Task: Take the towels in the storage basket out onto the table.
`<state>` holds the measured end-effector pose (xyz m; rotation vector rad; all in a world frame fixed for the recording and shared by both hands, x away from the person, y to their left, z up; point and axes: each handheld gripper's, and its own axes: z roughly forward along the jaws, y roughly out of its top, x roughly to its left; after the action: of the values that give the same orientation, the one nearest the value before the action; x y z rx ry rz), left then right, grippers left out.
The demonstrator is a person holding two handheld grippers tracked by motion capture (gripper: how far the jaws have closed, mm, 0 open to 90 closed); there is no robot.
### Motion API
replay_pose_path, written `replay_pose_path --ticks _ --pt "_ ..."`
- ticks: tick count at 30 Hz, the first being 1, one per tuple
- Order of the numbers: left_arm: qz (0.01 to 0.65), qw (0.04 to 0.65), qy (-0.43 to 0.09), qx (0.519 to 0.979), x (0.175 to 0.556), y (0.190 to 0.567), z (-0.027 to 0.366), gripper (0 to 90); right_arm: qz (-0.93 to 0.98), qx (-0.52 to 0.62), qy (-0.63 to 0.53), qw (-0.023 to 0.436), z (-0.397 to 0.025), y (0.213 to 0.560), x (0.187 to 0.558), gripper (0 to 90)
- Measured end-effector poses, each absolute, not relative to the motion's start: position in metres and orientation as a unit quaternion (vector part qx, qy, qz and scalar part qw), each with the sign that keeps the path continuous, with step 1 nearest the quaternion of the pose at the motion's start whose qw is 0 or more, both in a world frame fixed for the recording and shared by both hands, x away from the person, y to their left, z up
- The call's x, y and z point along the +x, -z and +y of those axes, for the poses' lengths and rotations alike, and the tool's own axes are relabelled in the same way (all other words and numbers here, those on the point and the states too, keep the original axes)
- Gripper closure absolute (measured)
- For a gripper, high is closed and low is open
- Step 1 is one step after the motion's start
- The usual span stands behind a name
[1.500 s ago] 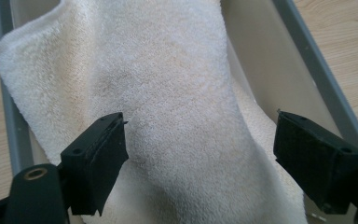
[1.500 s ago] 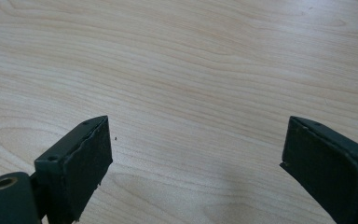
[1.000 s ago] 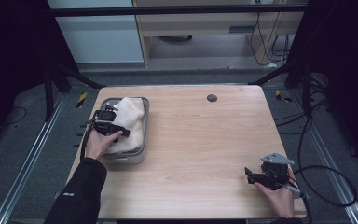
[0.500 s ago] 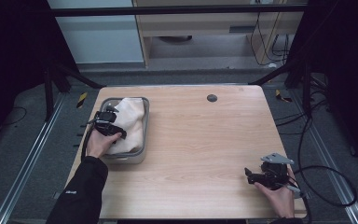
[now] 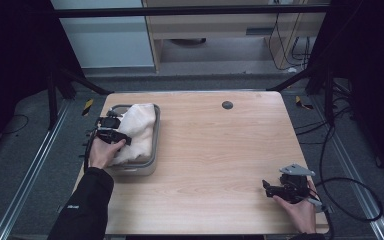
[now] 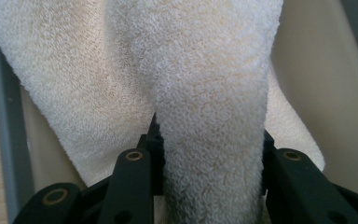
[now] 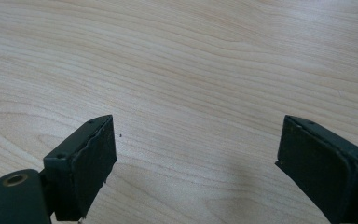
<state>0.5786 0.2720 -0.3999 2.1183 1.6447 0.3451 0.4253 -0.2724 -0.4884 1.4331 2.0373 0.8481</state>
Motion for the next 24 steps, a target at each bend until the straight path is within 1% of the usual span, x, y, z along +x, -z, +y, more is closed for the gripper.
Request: replay_pose_path --ticks 12,24 --pt "0.568 0.266 -0.163 0.761 0.563 0.353 0.272 63.6 0.748 0.527 -0.313 0.256 -0.273 0.487 0.425 11.7" --pt "0.53 0.303 -0.175 0.773 0.545 0.313 0.269 63.5 0.747 0.526 -0.312 0.26 -0.273 0.487 0.424 11.7"
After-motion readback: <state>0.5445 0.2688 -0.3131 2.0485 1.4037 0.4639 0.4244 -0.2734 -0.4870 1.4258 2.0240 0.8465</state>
